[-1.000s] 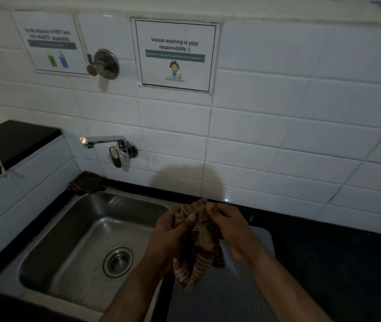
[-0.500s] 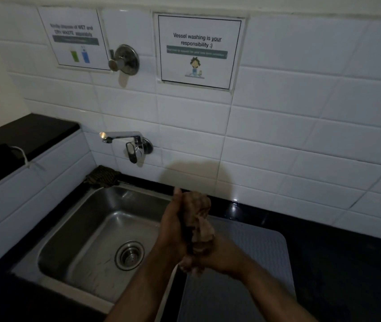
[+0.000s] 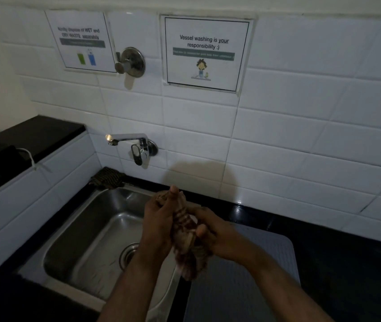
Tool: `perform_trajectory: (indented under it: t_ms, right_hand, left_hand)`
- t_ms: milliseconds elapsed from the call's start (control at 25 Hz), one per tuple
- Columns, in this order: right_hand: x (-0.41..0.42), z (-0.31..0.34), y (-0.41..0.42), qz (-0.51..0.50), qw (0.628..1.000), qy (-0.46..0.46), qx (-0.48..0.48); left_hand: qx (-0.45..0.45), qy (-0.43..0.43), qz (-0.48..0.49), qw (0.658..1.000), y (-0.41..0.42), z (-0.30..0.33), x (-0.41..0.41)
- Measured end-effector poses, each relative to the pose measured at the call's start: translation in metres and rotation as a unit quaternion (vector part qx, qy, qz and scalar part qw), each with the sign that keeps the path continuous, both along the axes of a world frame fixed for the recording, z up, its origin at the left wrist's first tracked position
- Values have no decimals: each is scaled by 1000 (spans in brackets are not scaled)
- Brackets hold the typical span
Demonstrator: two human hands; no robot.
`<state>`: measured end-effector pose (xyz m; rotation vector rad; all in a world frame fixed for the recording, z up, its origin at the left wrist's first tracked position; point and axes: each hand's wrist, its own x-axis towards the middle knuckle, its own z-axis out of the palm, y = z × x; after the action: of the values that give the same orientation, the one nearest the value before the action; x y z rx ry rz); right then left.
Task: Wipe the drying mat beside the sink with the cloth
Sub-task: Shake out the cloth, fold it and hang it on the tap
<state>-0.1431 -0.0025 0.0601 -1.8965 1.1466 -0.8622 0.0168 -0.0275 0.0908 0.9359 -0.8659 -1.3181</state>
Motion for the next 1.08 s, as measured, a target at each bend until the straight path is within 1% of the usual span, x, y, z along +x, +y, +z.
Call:
perform_trajectory:
  t_ms: [40,80,120,160,200,240,280,320,400,440,520,560,640,720,760,840,880,960,1000,1080]
  right_hand:
    - [6,4,2,-34,998,-51,-9]
    - [10,8,0,-72,994,-78,-24]
    - [14,14,-4,-118,989,-67,-51]
    - [16,20,-10,-157,983,-37,-85]
    - [16,24,-16,-184,977,-7,-106]
    - [13,28,-21,-208,971,3,-114]
    - [6,33,-26,-230,966,6,-114]
    - [-2,37,-31,-253,960,2,-116]
    - [-19,41,-40,-308,943,0,-127]
    - [-25,44,-44,-333,933,3,-133]
    - [-29,47,-49,-366,922,6,-127]
    - [-26,47,-49,-372,922,-11,-109]
    - [-17,42,-39,-369,925,-87,-12]
    - [-6,34,-10,-363,911,-179,79]
    - [-3,31,5,-347,907,-216,104]
    - [1,31,26,-285,915,-246,143]
    - [0,33,30,-266,922,-242,144]
    - [-2,36,29,-271,932,-211,119]
    - [-3,38,28,-282,937,-180,95]
    - [-7,35,26,-304,948,-95,32]
  left_hand:
    - [-10,-11,-5,1000,2,2,-3]
    - [-17,-8,-22,1000,6,5,-8]
    - [-20,9,-47,999,8,8,-12]
    - [-15,29,-67,997,9,11,-13]
    - [-6,37,-81,996,10,15,-13]
    - [0,28,-94,995,11,18,-10]
    - [-3,-8,-106,994,11,21,-4]
    - [-15,-63,-121,991,11,23,1]
    - [-36,-155,-158,974,13,23,9]
    - [-32,-182,-166,969,13,22,8]
    - [-24,-201,-169,965,13,24,-3]
    - [-26,-208,-169,963,12,25,-10]
    - [-40,-201,-152,967,9,29,-24]
    - [-28,-142,-118,982,7,32,-34]
    - [-17,-119,-107,987,6,31,-37]
    - [-2,-102,-122,987,9,27,-41]
    - [7,-91,-143,986,12,25,-42]
    - [16,-74,-174,982,18,23,-41]
    - [13,-81,-170,982,18,22,-39]
    - [2,-111,-133,985,19,20,-38]
